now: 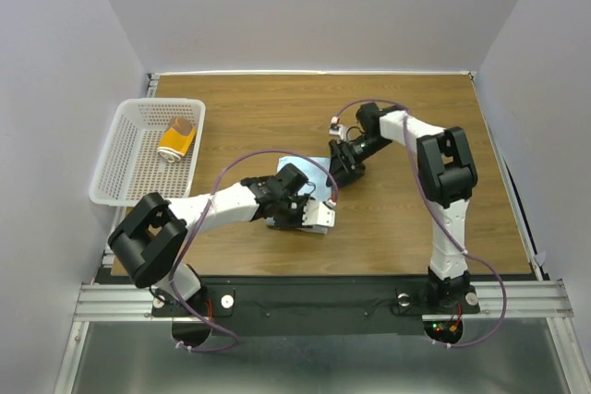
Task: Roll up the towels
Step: Roll the towel
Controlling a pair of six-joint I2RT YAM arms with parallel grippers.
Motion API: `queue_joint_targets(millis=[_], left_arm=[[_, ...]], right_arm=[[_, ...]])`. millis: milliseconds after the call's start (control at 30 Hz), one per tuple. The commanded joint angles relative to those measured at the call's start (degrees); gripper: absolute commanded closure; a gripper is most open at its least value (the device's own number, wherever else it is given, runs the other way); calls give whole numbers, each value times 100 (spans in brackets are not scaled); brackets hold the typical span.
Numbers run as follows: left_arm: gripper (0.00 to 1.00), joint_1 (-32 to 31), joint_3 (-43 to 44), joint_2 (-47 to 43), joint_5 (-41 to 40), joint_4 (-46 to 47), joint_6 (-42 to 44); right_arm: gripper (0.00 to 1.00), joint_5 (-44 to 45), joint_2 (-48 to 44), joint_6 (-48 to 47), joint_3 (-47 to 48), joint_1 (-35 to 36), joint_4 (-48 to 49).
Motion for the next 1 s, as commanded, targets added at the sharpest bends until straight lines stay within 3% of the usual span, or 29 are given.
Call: queue_joint_targets(millis=[0,33,100,200,333,567,700,833,967], left_arm=[[80,347,539,430,923,-1239,96],[80,417,671,535,1038,-1518,175],[80,584,1075,843,1345,-1757,219],[78,804,1611,1344,1793,-2284,290],[76,1138,2314,2089,2374,-3005,378],[76,1472,3211,3084,2753,-3691,413],[75,1604,3563,3532,2788,-4016,465],[73,1771,4046,4060,2955,-4473,633],[73,1921,4416,4500,3087,-4834,843]], right_arm=[[21,1020,-1117,347,195,-232,684],[10,1258,-1345,392,142,-267,1007],[0,2142,-2125,488,2,-338,1352],[0,2955,-2849,726,10,-443,1731],[0,2685,-3342,691,-42,-917,1626],[0,2448,-4247,305,-781,-944,1398],[0,1185,-4528,-407,-894,-936,765],[0,1400,-4810,-856,-1308,-638,825],[0,2822,-4652,-953,-1729,793,1080]])
